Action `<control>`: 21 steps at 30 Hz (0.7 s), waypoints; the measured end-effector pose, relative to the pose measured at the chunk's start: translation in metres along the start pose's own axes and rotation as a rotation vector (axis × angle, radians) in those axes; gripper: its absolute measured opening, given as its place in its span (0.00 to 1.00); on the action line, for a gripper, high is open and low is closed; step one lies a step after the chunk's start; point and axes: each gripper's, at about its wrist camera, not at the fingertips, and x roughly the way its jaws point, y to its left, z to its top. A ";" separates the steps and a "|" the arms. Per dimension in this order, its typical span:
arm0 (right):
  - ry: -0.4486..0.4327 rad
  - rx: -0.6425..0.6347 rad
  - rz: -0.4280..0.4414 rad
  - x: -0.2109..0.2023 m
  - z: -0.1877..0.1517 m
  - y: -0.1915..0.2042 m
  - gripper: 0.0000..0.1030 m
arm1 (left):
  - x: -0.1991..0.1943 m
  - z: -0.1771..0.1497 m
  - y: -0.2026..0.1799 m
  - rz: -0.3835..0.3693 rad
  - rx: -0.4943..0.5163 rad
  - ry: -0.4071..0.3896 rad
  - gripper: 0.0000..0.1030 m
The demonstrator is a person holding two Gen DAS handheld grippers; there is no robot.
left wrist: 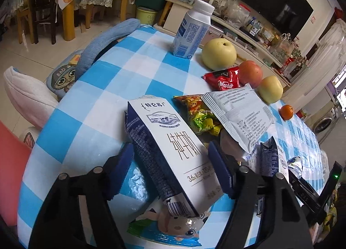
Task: Collect trash
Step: 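Close the right gripper on the crumpled clear plastic bottle while the left tool approaches the white milk carton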
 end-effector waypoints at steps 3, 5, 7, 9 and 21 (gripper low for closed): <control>-0.004 0.001 -0.001 0.001 0.001 0.001 0.77 | -0.002 -0.003 0.002 -0.027 -0.031 -0.014 0.61; -0.008 0.010 -0.003 0.001 0.002 -0.001 0.73 | -0.005 -0.005 0.002 -0.045 -0.029 -0.025 0.53; -0.015 0.016 -0.022 0.001 0.003 -0.004 0.61 | -0.008 -0.006 0.004 -0.064 -0.032 -0.040 0.44; -0.019 0.036 -0.016 0.000 0.004 -0.009 0.52 | -0.010 -0.006 0.006 -0.076 -0.040 -0.053 0.38; -0.028 0.062 -0.017 0.000 0.007 -0.017 0.39 | -0.011 -0.006 0.013 -0.109 -0.051 -0.054 0.35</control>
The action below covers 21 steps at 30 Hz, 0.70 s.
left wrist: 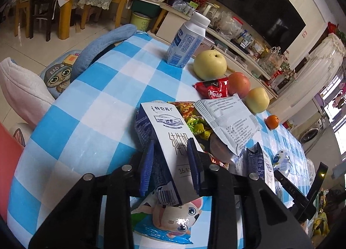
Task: Collect trash
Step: 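Close the right gripper on the crumpled clear plastic bottle while the left tool approaches the white milk carton, then grasp and lift the white milk carton with the left gripper while the right holds the bottle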
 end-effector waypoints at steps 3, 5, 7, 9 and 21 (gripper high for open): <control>-0.016 0.021 0.004 0.000 0.002 -0.003 0.60 | 0.003 0.000 0.000 0.003 -0.005 0.013 0.51; -0.024 0.038 0.016 0.000 0.005 -0.007 0.64 | 0.007 -0.001 -0.001 0.014 -0.005 0.027 0.63; -0.016 0.052 0.004 0.003 0.006 -0.009 0.71 | 0.011 -0.002 -0.001 0.017 -0.010 0.049 0.72; -0.017 0.067 0.014 0.004 0.007 -0.011 0.77 | 0.015 -0.004 -0.003 0.018 -0.007 0.062 0.78; 0.003 0.005 -0.081 0.012 0.012 -0.006 0.62 | 0.016 -0.008 -0.029 0.116 0.142 0.026 0.69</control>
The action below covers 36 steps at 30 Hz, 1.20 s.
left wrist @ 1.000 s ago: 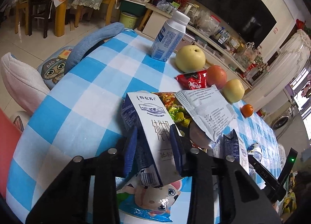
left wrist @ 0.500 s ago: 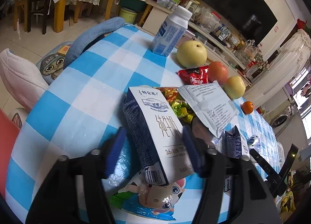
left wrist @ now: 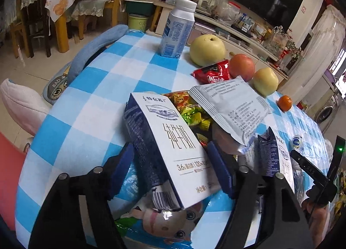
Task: Collect trash
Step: 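Grasp and lift the white milk carton with the left gripper while the right holds the bottle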
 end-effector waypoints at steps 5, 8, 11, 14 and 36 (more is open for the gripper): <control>-0.014 -0.029 0.004 -0.006 -0.001 0.002 0.62 | -0.006 -0.002 0.003 0.001 -0.011 -0.014 0.59; -0.033 -0.034 0.014 -0.013 0.000 0.002 0.62 | -0.015 0.000 0.008 -0.013 -0.026 -0.033 0.51; -0.048 -0.041 0.023 -0.020 -0.001 0.003 0.62 | -0.016 -0.003 0.012 -0.036 -0.044 -0.025 0.50; -0.061 -0.038 0.047 -0.027 -0.001 0.005 0.62 | -0.021 -0.004 0.014 -0.060 -0.061 -0.020 0.47; -0.178 -0.066 0.309 -0.118 -0.023 0.055 0.62 | -0.066 -0.016 0.029 -0.234 -0.128 -0.062 0.37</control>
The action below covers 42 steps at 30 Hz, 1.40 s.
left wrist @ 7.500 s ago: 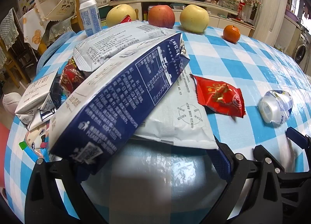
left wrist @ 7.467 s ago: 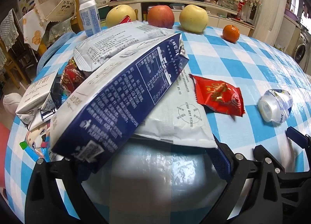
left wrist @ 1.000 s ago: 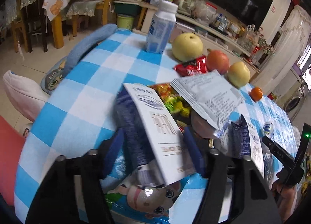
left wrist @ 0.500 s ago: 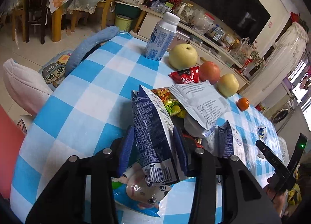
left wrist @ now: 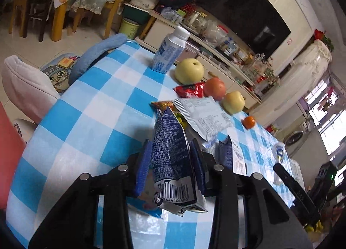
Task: Collect trash
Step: 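Grasp and lift the white milk carton with the left gripper while the right holds the bottle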
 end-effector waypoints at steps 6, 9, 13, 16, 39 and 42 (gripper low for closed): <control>-0.018 -0.052 0.019 -0.008 -0.003 0.025 0.62 | 0.016 -0.021 -0.017 0.056 0.179 0.127 0.39; -0.020 -0.066 0.022 -0.008 -0.004 0.031 0.62 | 0.024 -0.032 -0.031 0.118 0.296 0.147 0.58; -0.018 -0.079 0.024 -0.007 -0.004 0.032 0.62 | 0.035 -0.047 -0.051 0.243 0.438 0.142 0.77; -0.018 -0.080 0.029 -0.007 -0.005 0.033 0.62 | 0.042 -0.059 -0.066 0.325 0.540 0.116 0.81; 0.002 -0.129 0.064 -0.009 -0.010 0.049 0.62 | 0.013 -0.039 -0.066 0.452 0.520 0.017 0.58; 0.006 -0.143 0.091 -0.011 -0.010 0.062 0.62 | -0.011 -0.020 -0.051 0.420 0.430 -0.012 0.37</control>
